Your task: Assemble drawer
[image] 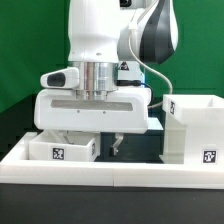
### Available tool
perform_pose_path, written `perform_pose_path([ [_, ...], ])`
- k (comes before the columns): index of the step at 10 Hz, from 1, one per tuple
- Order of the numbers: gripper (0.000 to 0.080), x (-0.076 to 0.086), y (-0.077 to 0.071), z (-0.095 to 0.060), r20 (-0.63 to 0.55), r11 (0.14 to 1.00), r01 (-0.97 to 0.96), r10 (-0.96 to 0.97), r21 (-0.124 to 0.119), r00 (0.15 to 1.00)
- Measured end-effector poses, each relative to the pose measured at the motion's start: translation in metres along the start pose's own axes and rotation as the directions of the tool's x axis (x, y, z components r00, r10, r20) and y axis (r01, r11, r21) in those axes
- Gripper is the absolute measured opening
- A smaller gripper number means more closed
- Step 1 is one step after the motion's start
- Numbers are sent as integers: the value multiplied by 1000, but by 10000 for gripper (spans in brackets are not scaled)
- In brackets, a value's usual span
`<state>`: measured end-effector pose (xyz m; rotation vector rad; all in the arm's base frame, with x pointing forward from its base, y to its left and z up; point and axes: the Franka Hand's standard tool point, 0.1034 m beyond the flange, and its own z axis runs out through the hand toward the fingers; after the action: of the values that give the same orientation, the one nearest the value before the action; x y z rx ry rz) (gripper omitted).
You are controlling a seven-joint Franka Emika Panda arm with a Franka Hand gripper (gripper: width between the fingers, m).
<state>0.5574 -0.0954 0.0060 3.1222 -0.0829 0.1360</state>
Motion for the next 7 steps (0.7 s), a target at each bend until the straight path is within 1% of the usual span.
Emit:
perform_pose_path([
  [1, 649, 0, 0, 0, 0, 1000, 0, 0, 0, 1000],
  [2, 536, 1, -1, 0, -1, 1000, 2, -2, 1, 1000],
  [3, 399, 2, -1, -1, -3, 1000, 2, -2, 1, 1000],
  [4, 399, 3, -2, -2, -4, 1000, 3, -3, 1, 1000],
  [5, 199, 2, -1, -1, -3, 1000, 3, -3, 1, 1000],
  [6, 74, 2, -1, -1, -3, 1000, 3, -3, 1, 1000],
  [7, 74, 2, -1, -1, -3, 1000, 3, -3, 1, 1000],
])
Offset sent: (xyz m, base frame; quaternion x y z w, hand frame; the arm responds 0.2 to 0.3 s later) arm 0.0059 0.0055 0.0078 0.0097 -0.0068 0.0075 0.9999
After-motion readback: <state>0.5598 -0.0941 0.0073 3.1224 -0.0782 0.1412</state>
